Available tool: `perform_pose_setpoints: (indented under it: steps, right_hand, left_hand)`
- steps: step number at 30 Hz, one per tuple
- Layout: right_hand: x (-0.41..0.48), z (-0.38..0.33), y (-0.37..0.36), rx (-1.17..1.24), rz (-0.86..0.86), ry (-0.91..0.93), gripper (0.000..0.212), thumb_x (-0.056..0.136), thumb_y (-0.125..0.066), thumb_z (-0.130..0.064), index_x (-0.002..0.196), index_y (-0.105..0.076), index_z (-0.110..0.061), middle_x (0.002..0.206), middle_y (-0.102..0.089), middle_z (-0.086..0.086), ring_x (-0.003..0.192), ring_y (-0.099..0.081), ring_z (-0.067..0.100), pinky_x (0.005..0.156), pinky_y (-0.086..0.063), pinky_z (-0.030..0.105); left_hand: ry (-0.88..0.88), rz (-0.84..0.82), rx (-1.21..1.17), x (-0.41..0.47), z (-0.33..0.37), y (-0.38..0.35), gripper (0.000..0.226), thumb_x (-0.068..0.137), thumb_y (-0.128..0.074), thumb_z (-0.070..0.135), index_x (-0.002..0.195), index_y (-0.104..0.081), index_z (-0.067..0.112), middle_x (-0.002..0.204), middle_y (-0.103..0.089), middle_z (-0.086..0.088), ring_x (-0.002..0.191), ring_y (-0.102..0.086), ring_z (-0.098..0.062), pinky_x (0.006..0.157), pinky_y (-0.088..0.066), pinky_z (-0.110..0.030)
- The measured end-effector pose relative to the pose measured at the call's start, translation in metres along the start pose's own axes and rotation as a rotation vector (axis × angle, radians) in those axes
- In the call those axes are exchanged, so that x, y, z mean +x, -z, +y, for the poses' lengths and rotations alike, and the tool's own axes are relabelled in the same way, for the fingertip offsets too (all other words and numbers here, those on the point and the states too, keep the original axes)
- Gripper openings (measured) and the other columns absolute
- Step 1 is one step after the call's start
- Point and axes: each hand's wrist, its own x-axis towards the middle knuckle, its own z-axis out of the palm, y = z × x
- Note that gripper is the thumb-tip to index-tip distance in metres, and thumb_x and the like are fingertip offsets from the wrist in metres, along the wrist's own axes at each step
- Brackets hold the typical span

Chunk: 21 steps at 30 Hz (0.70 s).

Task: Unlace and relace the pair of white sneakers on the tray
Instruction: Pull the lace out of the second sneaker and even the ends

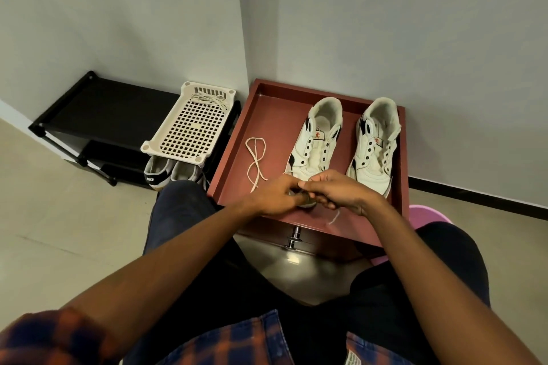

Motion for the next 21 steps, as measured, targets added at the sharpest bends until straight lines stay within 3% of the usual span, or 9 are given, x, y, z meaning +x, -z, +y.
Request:
perform_pose_setpoints:
  steps: [3, 7, 10, 13, 16, 18, 21]
  right_hand:
    - [-0.002, 0.003, 0.014, -0.099, 0.033, 0.068, 0.035, 0.096, -0.069, -0.029, 0.065, -0.061, -0.015, 0.052, -0.054, -0.007, 0.047, -0.041, 0.009, 0.045, -0.029, 0.02]
    - [-0.007, 0.024, 0.04, -0.528, 0.15, 0.215, 0.039, 0.09, -0.077, -0.037, 0.066, -0.068, -0.007, 0.063, -0.05, 0.006, 0.058, -0.044, 0.02, 0.059, -0.033, 0.035]
    - [-0.011, 0.026, 0.044, -0.872, 0.401, 0.205, 0.021, 0.091, -0.071, -0.042, 0.092, -0.083, -0.025, 0.079, -0.049, -0.003, 0.077, -0.049, 0.019, 0.064, -0.033, 0.032]
    - [-0.01, 0.015, 0.036, -0.83, 0.531, 0.183, 0.024, 0.095, -0.063, -0.049, 0.093, -0.082, -0.035, 0.079, -0.061, -0.008, 0.079, -0.057, 0.019, 0.062, -0.034, 0.03]
    - [-0.002, 0.012, 0.031, -0.781, 0.499, 0.167, 0.016, 0.095, -0.066, -0.041, 0.103, -0.08, -0.038, 0.106, -0.077, -0.008, 0.098, -0.069, 0.023, 0.077, -0.051, 0.034]
    - [0.0, 0.016, 0.028, -0.707, 0.42, 0.183, 0.015, 0.093, -0.072, -0.033, 0.105, -0.08, -0.032, 0.11, -0.077, -0.007, 0.104, -0.07, 0.019, 0.085, -0.051, 0.03]
    - [0.003, 0.029, 0.028, -0.63, 0.444, 0.208, 0.017, 0.088, -0.079, -0.026, 0.105, -0.081, -0.023, 0.106, -0.078, -0.002, 0.101, -0.071, 0.015, 0.081, -0.045, 0.02]
  left_hand:
    - [0.008, 0.102, -0.023, 0.001, -0.007, -0.004, 0.029, 0.1, -0.057, 0.02, 0.074, -0.065, 0.008, 0.068, -0.066, -0.009, 0.061, -0.056, -0.01, 0.064, -0.048, -0.036]
    - [0.081, 0.049, -0.047, -0.006, -0.015, 0.004, 0.033, 0.099, -0.059, 0.025, 0.069, -0.067, 0.017, 0.06, -0.062, 0.005, 0.05, -0.049, -0.001, 0.056, -0.038, -0.021]
    - [0.088, -0.037, 0.072, -0.009, -0.022, -0.002, 0.036, 0.097, -0.061, 0.031, 0.067, -0.066, 0.013, 0.056, -0.056, 0.005, 0.05, -0.045, -0.006, 0.056, -0.037, -0.026]
    - [0.083, -0.134, 0.17, -0.008, -0.023, -0.011, 0.04, 0.088, -0.06, 0.049, 0.08, -0.067, 0.01, 0.07, -0.063, -0.004, 0.062, -0.055, -0.011, 0.064, -0.049, -0.036]
    - [0.014, -0.05, 0.215, -0.006, -0.011, -0.012, 0.059, 0.075, -0.057, 0.062, 0.114, -0.07, 0.02, 0.102, -0.07, 0.002, 0.092, -0.064, -0.011, 0.087, -0.053, -0.033]
    - [0.007, 0.067, 0.09, -0.005, -0.002, -0.01, 0.066, 0.073, -0.058, 0.054, 0.128, -0.065, 0.017, 0.112, -0.067, 0.001, 0.101, -0.062, -0.01, 0.093, -0.049, -0.025]
    - [0.066, 0.189, -0.12, 0.003, 0.0, -0.006, 0.035, 0.087, -0.064, 0.025, 0.12, -0.07, 0.015, 0.106, -0.072, -0.003, 0.095, -0.066, -0.013, 0.093, -0.052, -0.031]
